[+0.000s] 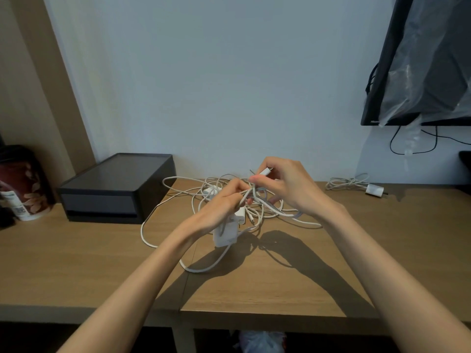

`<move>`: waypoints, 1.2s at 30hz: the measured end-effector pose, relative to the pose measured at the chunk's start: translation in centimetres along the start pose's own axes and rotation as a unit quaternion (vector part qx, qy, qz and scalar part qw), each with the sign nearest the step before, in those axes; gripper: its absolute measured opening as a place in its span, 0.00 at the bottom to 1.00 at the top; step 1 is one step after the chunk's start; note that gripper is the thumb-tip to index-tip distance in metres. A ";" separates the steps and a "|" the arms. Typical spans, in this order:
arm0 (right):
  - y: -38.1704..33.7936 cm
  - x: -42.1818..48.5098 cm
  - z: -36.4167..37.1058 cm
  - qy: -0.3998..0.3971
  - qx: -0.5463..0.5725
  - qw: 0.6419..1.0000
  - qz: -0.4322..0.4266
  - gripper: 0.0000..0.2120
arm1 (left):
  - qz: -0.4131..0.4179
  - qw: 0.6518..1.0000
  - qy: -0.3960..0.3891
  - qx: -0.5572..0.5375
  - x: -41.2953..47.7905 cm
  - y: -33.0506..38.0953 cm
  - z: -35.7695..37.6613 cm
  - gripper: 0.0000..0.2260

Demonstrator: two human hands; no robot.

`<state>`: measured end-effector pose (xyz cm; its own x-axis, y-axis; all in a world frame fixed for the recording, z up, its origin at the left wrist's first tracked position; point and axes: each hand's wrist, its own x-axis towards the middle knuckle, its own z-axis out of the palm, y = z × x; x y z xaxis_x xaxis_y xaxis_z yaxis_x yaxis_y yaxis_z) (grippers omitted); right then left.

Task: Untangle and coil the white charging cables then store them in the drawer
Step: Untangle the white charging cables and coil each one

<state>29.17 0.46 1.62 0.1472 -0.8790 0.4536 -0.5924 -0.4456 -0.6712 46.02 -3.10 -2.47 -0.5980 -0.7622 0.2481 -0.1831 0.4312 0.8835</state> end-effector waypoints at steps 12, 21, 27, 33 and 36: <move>0.7 -0.2 0.7 0.049 0.020 0.998 0.022 0.11 | 0.043 0.996 0.076 0.028 -0.3 -0.4 1.5 0.14; 0.7 -0.2 0.2 0.025 0.176 0.968 0.175 0.13 | 0.104 0.985 0.130 0.038 0.0 -0.7 2.0 0.05; 0.9 -0.3 -0.9 -0.055 0.258 0.935 0.238 0.15 | 0.110 0.980 0.162 0.026 -0.4 -1.0 2.2 0.06; 0.9 -0.8 -1.0 -0.089 0.311 0.899 0.295 0.14 | 0.147 0.979 0.138 0.001 -0.9 -0.5 2.1 0.06; 1.1 -1.1 -0.1 -0.020 0.343 0.900 0.269 0.13 | 0.147 0.979 0.138 -0.007 -0.7 -0.3 2.0 0.07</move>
<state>28.30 0.91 0.44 0.0219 -0.9981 -0.0582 0.0401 0.0591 -0.9974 44.93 -1.68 -3.74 -0.3890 -0.7086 0.5887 -0.0233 0.6463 0.7627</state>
